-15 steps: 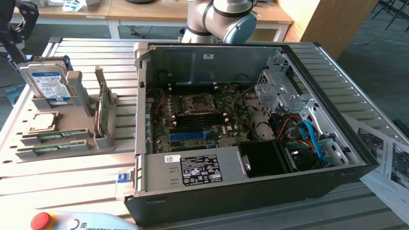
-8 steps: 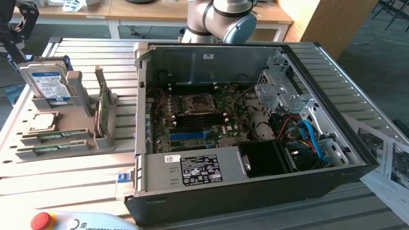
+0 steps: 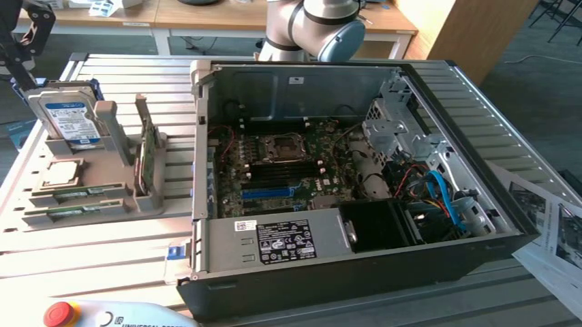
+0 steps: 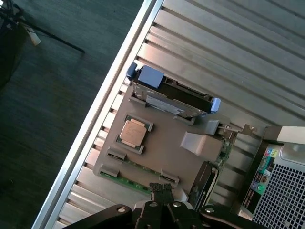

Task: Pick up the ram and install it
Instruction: 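Pick up the ram and move it above insertion slot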

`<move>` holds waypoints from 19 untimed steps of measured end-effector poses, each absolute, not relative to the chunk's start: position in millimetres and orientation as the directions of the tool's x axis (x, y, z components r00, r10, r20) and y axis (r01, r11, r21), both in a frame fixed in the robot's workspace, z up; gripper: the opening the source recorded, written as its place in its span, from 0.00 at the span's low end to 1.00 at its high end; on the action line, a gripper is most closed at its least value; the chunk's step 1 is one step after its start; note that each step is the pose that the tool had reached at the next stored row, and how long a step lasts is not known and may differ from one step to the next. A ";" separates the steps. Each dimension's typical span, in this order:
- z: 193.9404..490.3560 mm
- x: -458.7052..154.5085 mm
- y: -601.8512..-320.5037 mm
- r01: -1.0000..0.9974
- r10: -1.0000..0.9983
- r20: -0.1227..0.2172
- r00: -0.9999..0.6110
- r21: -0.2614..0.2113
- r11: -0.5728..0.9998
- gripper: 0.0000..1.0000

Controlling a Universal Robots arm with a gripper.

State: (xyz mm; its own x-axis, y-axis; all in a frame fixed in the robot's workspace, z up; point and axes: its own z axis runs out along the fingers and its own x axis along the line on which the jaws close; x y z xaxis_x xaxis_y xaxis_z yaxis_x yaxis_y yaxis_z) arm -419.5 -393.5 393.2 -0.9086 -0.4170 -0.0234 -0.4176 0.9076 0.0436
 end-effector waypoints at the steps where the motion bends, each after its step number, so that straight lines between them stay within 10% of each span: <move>1: 393.2 -419.5 -393.5 -0.423 -0.423 -0.023 -0.906 0.044 0.905 0.10; 19: 393.2 -419.5 -393.5 -0.529 -0.528 -0.023 -0.849 0.044 0.848 0.10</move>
State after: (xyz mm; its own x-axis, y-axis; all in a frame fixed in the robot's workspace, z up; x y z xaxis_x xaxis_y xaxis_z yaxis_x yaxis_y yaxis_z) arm -419.5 -393.5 393.2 -0.8489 -0.5280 -0.0233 -0.5285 0.8478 0.0436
